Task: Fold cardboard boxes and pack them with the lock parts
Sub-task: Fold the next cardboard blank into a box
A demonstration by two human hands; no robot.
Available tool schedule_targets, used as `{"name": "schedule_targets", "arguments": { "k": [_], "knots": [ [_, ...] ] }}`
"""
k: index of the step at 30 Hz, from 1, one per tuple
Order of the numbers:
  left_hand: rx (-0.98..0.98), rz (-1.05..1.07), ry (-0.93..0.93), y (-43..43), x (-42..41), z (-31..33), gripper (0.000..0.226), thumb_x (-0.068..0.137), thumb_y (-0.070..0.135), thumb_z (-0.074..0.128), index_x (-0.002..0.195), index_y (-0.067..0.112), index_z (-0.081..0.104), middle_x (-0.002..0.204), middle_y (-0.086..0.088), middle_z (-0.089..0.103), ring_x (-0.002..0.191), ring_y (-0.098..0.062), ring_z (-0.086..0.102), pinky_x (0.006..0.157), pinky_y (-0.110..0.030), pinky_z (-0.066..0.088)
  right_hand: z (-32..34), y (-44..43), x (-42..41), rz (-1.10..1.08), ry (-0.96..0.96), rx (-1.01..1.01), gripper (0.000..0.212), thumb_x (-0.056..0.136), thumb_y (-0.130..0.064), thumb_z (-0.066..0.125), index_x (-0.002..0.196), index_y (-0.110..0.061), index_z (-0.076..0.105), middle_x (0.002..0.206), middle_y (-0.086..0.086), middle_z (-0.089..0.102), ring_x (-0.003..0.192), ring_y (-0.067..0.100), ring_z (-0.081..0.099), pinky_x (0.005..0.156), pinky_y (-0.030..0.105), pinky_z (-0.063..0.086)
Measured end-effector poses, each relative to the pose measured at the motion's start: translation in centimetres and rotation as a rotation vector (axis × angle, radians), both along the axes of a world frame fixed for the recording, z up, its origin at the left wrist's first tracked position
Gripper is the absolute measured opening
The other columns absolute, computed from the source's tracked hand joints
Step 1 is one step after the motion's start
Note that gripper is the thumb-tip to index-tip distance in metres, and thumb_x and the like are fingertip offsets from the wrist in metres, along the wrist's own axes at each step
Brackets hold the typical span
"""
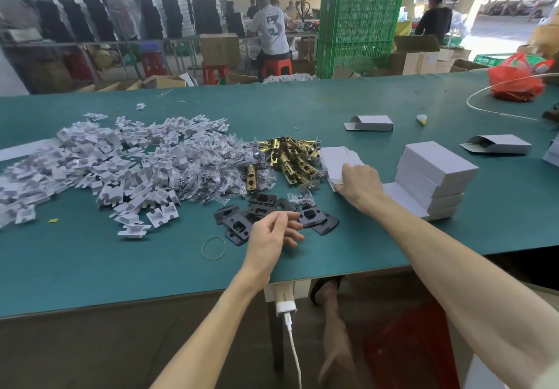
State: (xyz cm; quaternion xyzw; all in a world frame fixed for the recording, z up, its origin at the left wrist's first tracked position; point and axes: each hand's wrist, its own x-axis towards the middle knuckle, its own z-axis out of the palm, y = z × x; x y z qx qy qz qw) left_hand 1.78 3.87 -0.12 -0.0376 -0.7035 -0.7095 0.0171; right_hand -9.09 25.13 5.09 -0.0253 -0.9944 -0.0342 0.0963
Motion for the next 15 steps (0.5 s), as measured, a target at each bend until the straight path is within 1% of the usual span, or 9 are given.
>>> {"name": "schedule_targets", "arguments": {
  "k": [3,5,7,8,9,10,12,13,15],
  "knots": [
    [-0.009,0.0,-0.002,0.2,0.1,-0.1,0.031,0.112,0.015,0.043,0.109,0.007,0.073,0.091,-0.014,0.075,0.07,-0.015,0.07,0.066,-0.024,0.056,-0.3,0.0,-0.1,-0.018,-0.024,0.004,0.04,0.1,-0.039,0.054,0.123,-0.007,0.054,0.125,0.02,0.061,0.117,0.038,0.053,0.094,0.041,0.042],
    [-0.004,0.004,-0.003,0.2,0.2,-0.1,0.032,0.112,0.016,0.043,0.108,0.007,0.073,0.091,-0.014,0.075,0.07,-0.015,0.07,0.065,-0.024,0.056,-0.5,0.1,-0.4,-0.028,-0.046,-0.011,0.048,0.098,-0.043,0.056,0.129,-0.007,0.051,0.133,0.021,0.054,0.124,0.039,0.048,0.103,0.044,0.04],
    [-0.003,0.004,-0.005,0.2,0.2,0.0,0.032,0.112,0.015,0.043,0.108,0.007,0.073,0.09,-0.013,0.074,0.07,-0.016,0.07,0.065,-0.024,0.056,-0.5,0.2,-0.8,-0.031,-0.089,-0.026,0.06,0.096,-0.049,0.059,0.138,-0.007,0.046,0.147,0.023,0.042,0.136,0.04,0.038,0.114,0.046,0.032],
    [-0.003,0.005,-0.005,0.2,0.2,0.1,0.032,0.112,0.015,0.043,0.108,0.006,0.073,0.09,-0.013,0.074,0.07,-0.016,0.07,0.065,-0.025,0.056,-0.5,0.2,-1.1,-0.036,-0.114,-0.032,0.065,0.096,-0.051,0.058,0.142,-0.008,0.043,0.152,0.023,0.036,0.14,0.04,0.033,0.117,0.047,0.028],
    [-0.002,0.006,-0.006,0.2,0.2,0.1,0.032,0.112,0.015,0.043,0.108,0.006,0.073,0.09,-0.013,0.074,0.07,-0.016,0.07,0.065,-0.025,0.056,-0.6,0.2,-1.3,-0.044,-0.131,-0.042,0.066,0.096,-0.053,0.057,0.143,-0.009,0.042,0.153,0.023,0.035,0.142,0.039,0.033,0.117,0.048,0.027],
    [0.0,0.006,-0.007,0.2,0.2,0.1,0.032,0.112,0.016,0.043,0.108,0.005,0.073,0.09,-0.013,0.074,0.07,-0.016,0.07,0.065,-0.025,0.056,-0.7,0.2,-1.5,-0.051,-0.132,-0.054,0.064,0.097,-0.053,0.055,0.141,-0.009,0.045,0.15,0.022,0.041,0.139,0.039,0.038,0.116,0.048,0.029],
    [0.005,0.003,-0.009,0.2,0.2,0.2,0.032,0.112,0.015,0.043,0.109,0.004,0.072,0.089,-0.013,0.073,0.07,-0.015,0.07,0.065,-0.025,0.056,-0.9,0.3,-1.6,-0.051,-0.095,-0.071,0.051,0.098,-0.05,0.053,0.128,-0.008,0.055,0.135,0.02,0.058,0.126,0.038,0.052,0.108,0.046,0.038],
    [0.009,0.002,-0.011,0.2,0.2,0.2,0.032,0.112,0.015,0.043,0.108,0.004,0.072,0.089,-0.013,0.073,0.07,-0.015,0.07,0.064,-0.025,0.056,-1.0,0.3,-1.7,-0.046,-0.072,-0.083,0.046,0.099,-0.047,0.053,0.122,-0.007,0.059,0.128,0.02,0.063,0.119,0.038,0.057,0.101,0.043,0.042],
    [0.012,0.001,-0.01,0.2,0.1,0.3,0.032,0.112,0.014,0.042,0.108,0.003,0.073,0.089,-0.013,0.073,0.069,-0.015,0.07,0.064,-0.024,0.056,-0.9,0.3,-1.7,-0.036,-0.035,-0.128,0.041,0.099,-0.042,0.053,0.113,-0.005,0.063,0.119,0.021,0.067,0.109,0.039,0.062,0.087,0.04,0.045]
  ]
}}
